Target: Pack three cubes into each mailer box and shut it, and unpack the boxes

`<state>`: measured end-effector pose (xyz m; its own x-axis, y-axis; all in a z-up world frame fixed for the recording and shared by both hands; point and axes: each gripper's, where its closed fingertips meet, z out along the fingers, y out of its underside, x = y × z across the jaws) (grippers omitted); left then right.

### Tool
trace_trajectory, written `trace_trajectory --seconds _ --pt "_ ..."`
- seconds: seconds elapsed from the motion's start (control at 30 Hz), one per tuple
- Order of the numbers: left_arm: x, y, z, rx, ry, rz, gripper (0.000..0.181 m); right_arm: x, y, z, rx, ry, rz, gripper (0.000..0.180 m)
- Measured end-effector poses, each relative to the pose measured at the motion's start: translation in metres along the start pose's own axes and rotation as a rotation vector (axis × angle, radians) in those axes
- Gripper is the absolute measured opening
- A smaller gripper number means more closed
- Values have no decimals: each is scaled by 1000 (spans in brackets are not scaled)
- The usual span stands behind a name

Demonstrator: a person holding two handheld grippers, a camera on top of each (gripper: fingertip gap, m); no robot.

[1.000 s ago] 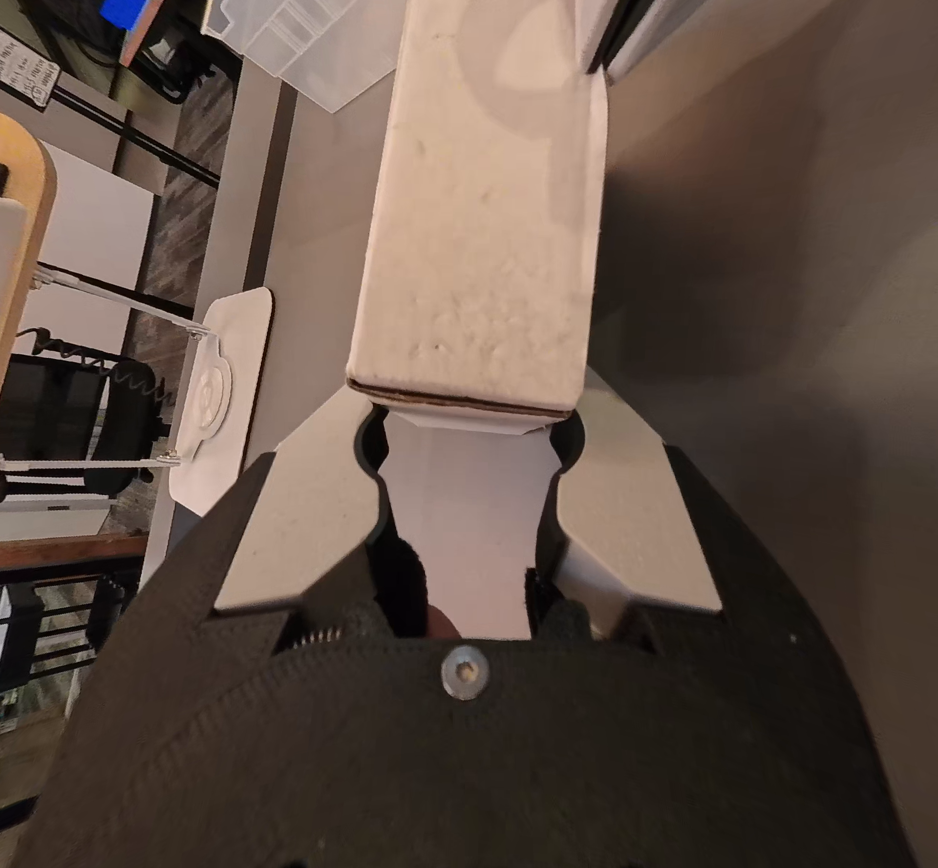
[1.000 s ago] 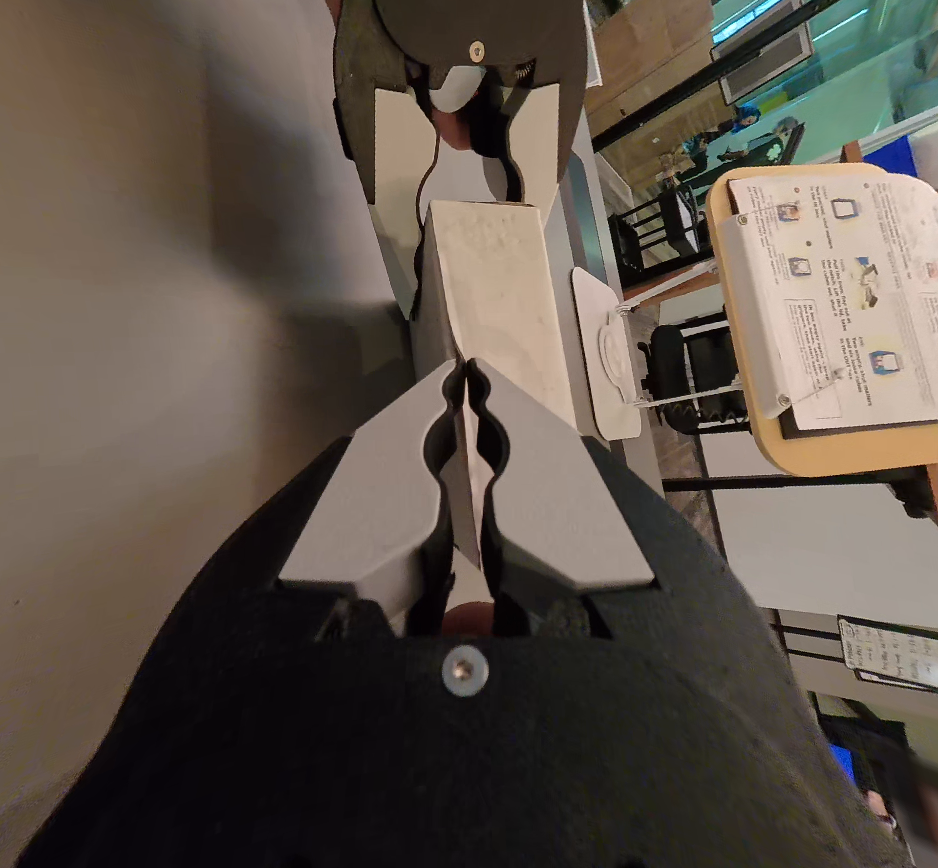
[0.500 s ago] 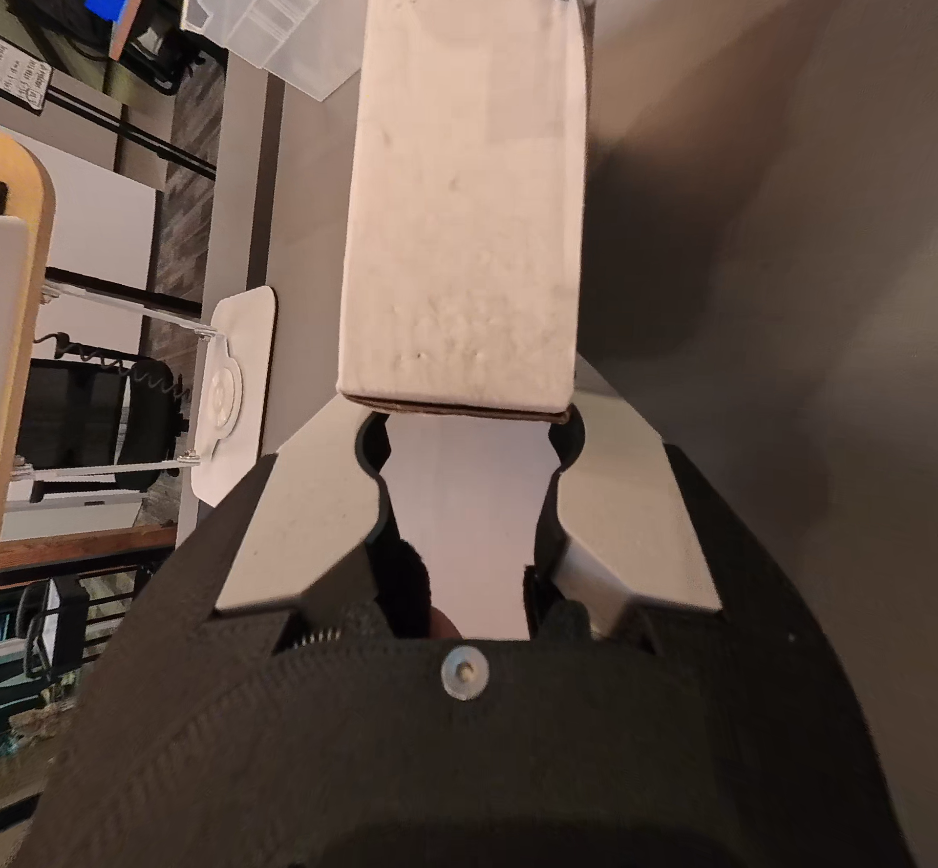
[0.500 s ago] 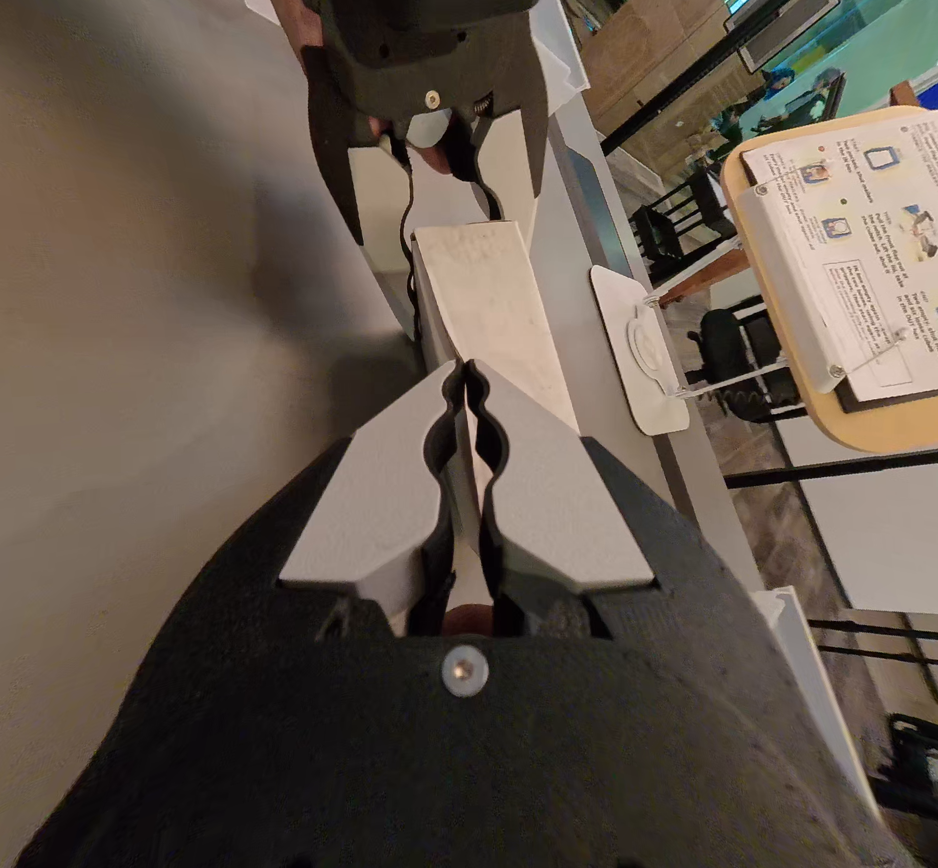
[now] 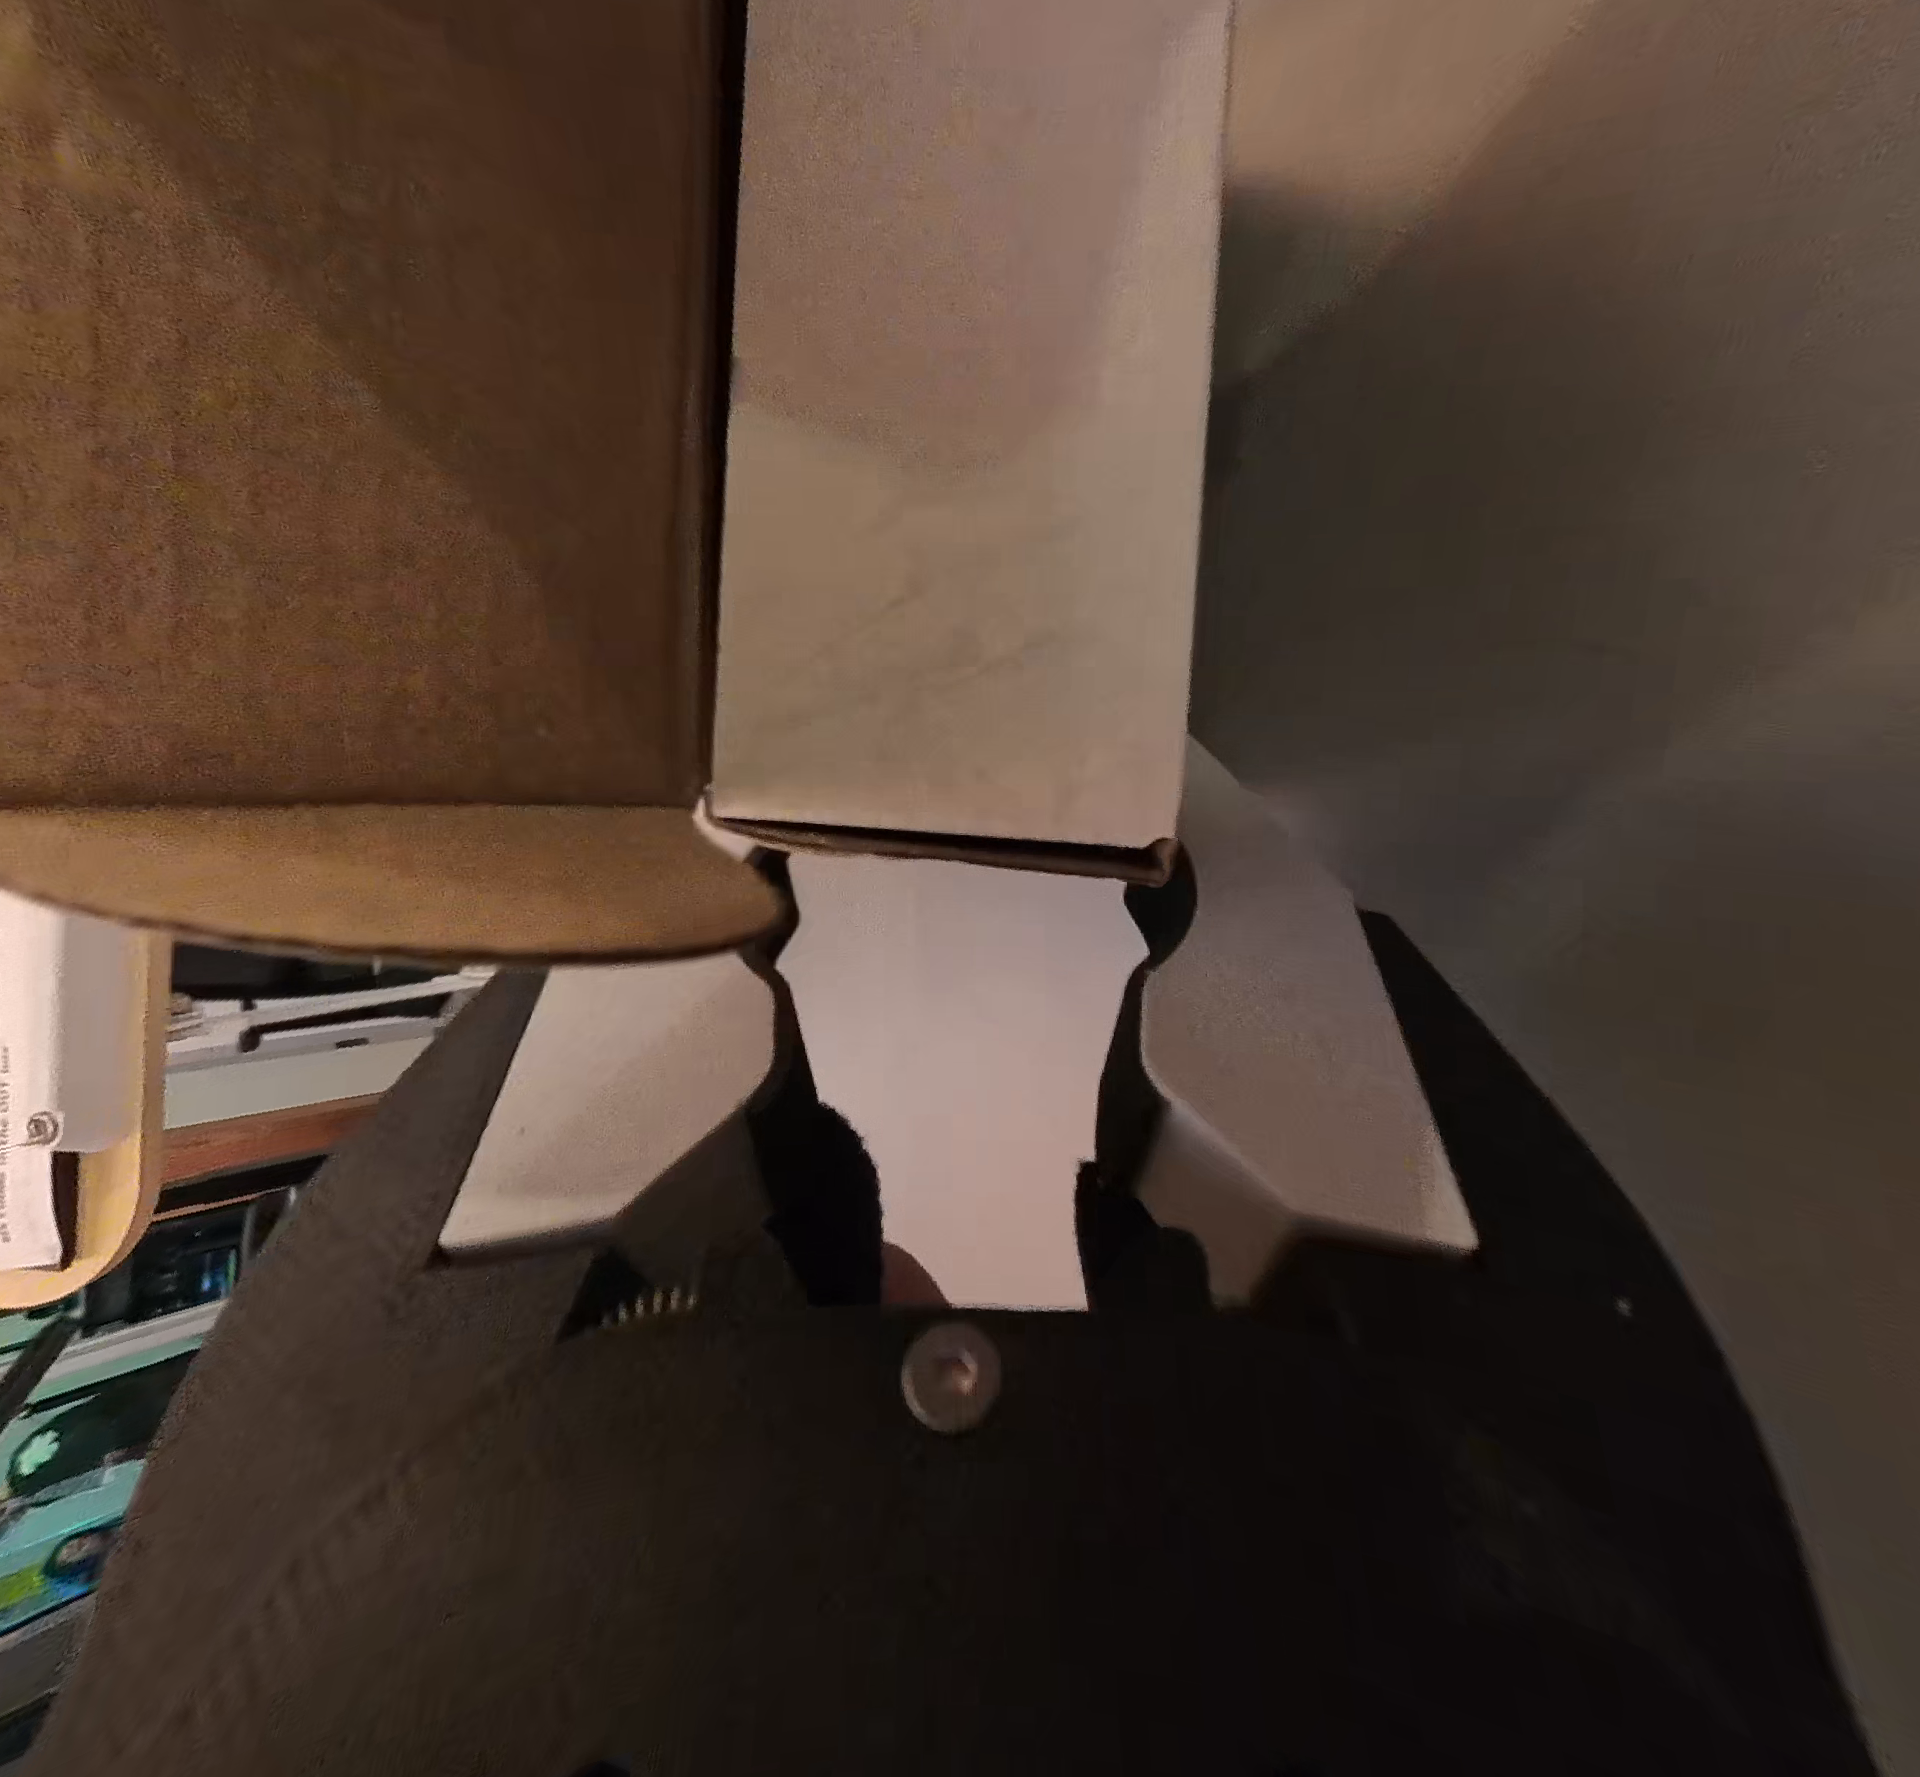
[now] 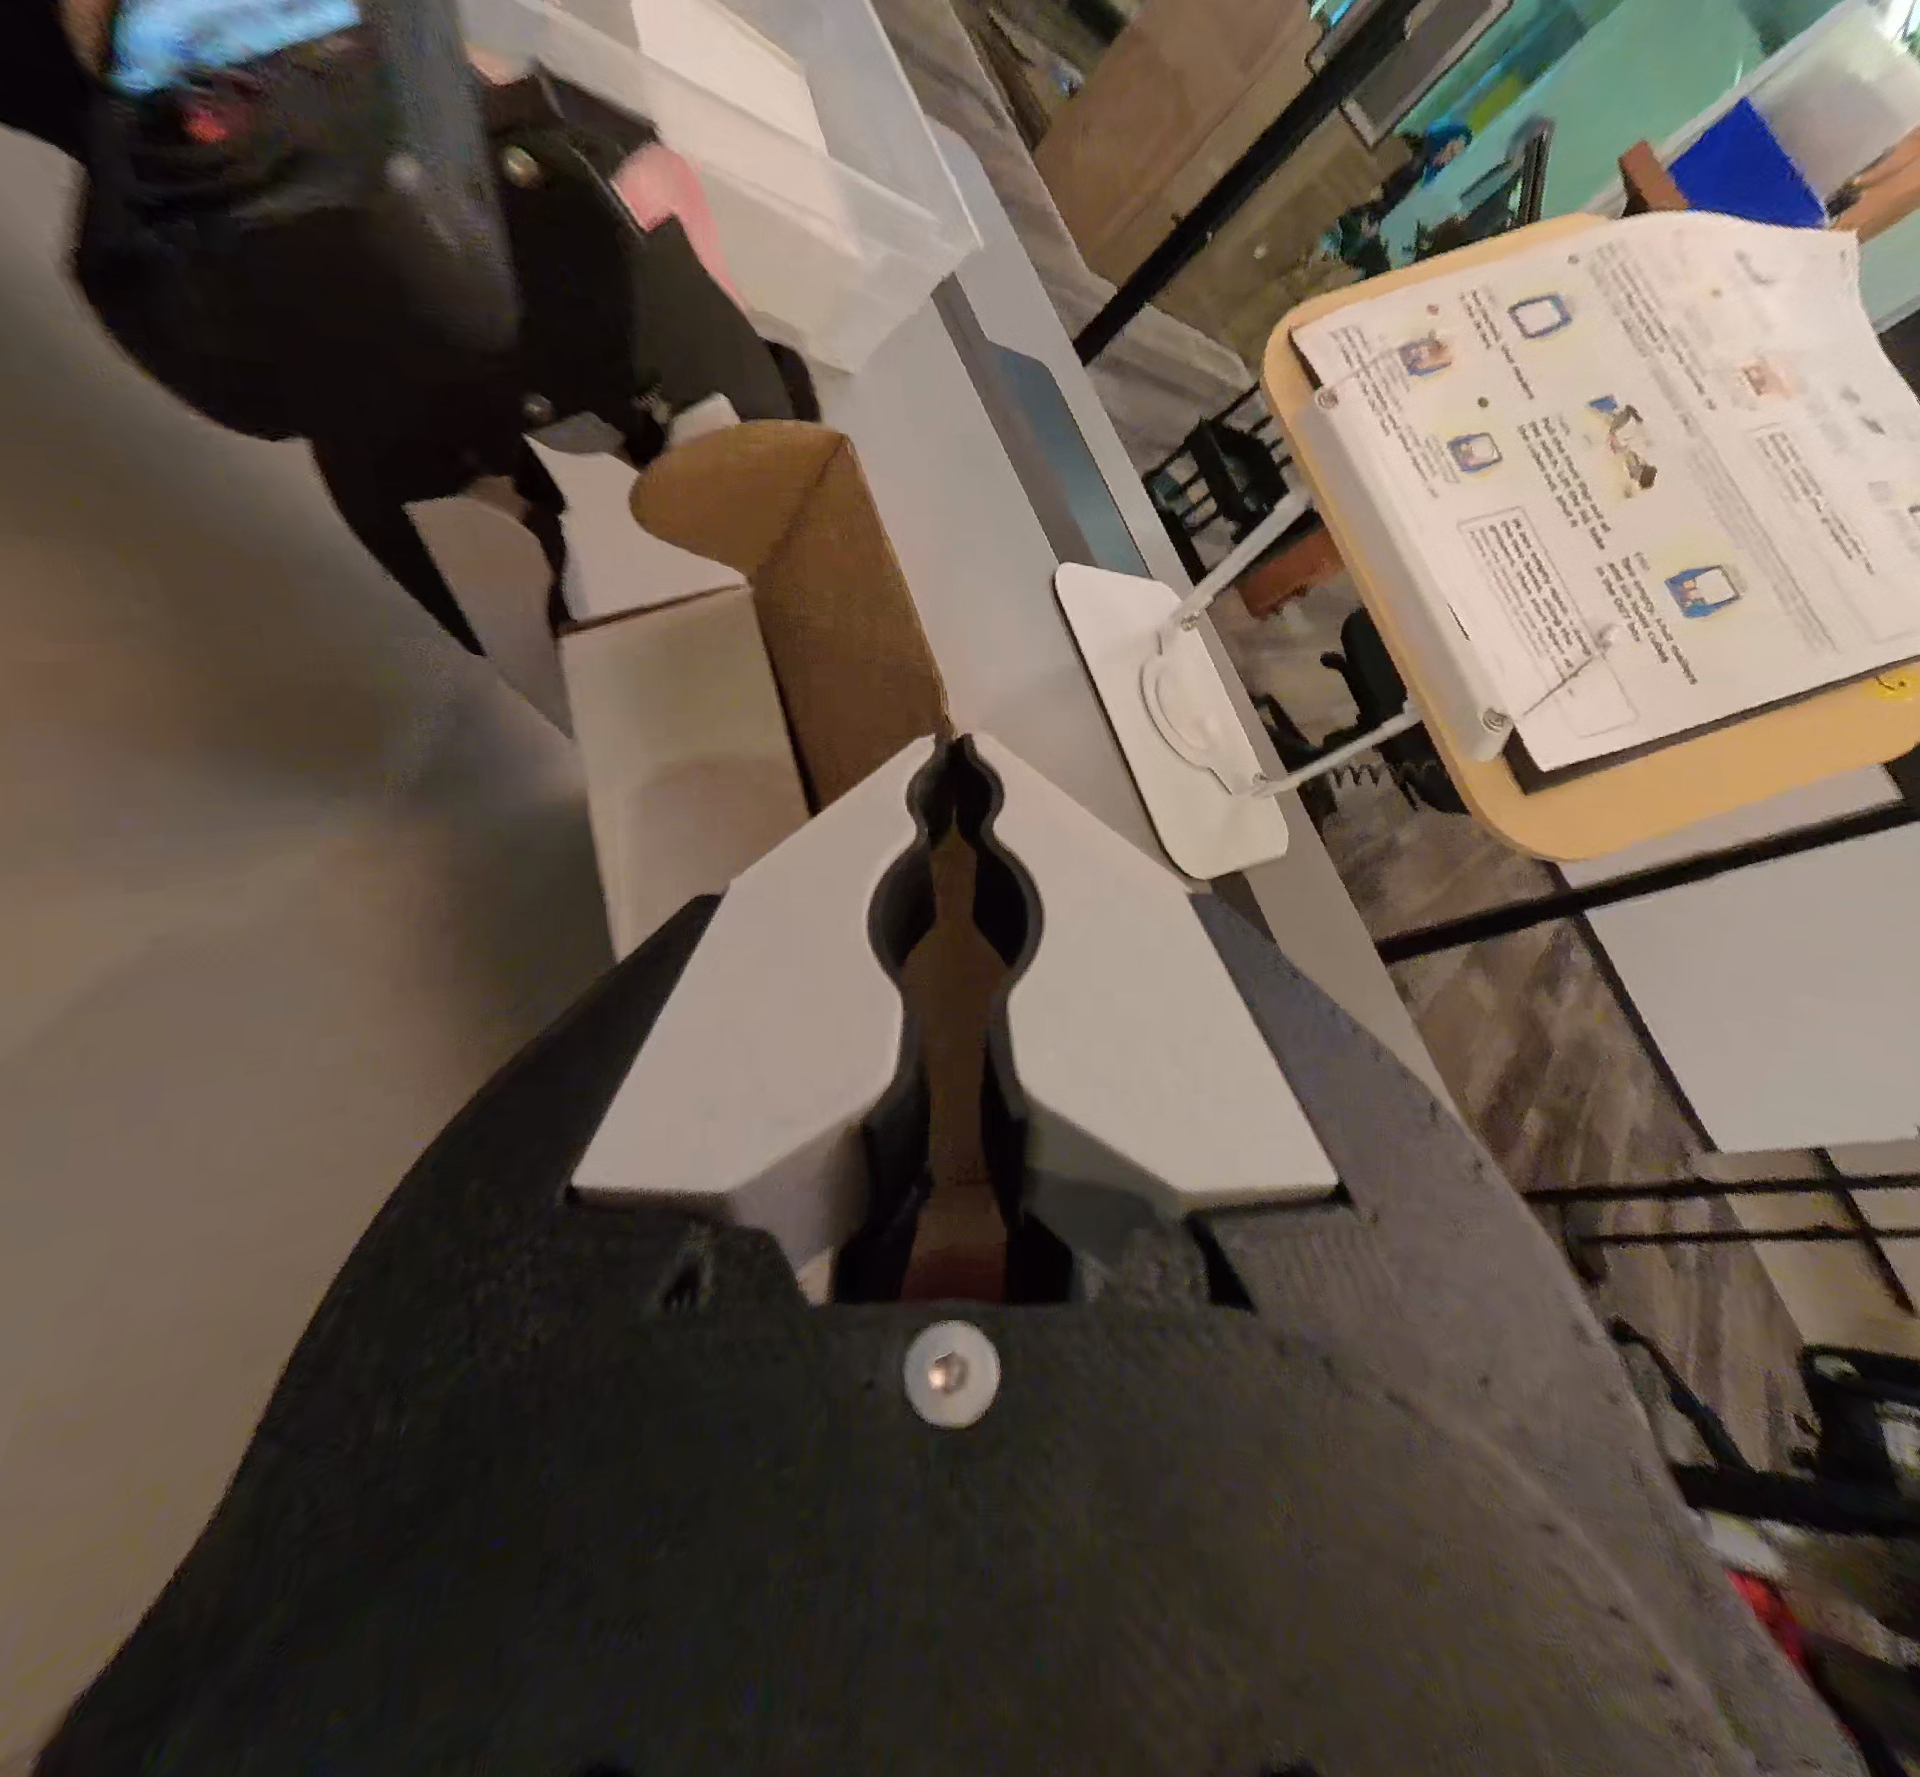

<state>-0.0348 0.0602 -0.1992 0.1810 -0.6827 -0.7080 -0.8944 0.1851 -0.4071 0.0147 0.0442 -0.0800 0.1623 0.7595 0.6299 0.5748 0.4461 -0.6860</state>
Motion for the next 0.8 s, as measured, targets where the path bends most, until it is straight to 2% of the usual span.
trace_trajectory --seconds 0.17,0.27,0.4,0.43,0.53,0.63,0.7,0.77,0.8 --pt "3 -1 -2 10 -48 27 63 6 19 20 -167 15 -95 0" --pt "4 -1 -3 18 -80 42 63 2 21 20 -171 -66 -43 0" --pt "8 -1 -6 7 -86 87 63 -1 15 11 -160 -81 -34 3" --pt "8 -1 -6 10 -90 89 63 -5 13 5 -147 -107 4 9" --pt "9 1 -9 20 -95 100 63 -17 19 -13 -156 -132 88 55" --pt "12 2 -12 35 -97 118 63 -27 46 -22 -272 -94 -4 63" --pt "15 -1 -14 51 -95 149 62 -39 49 -20 -274 -99 -104 50" --pt "18 -2 -15 53 -88 157 60 -46 51 -15 -286 -99 -208 1" --pt "20 -2 -17 62 -77 157 61 -45 56 -13 -325 -101 -209 1"
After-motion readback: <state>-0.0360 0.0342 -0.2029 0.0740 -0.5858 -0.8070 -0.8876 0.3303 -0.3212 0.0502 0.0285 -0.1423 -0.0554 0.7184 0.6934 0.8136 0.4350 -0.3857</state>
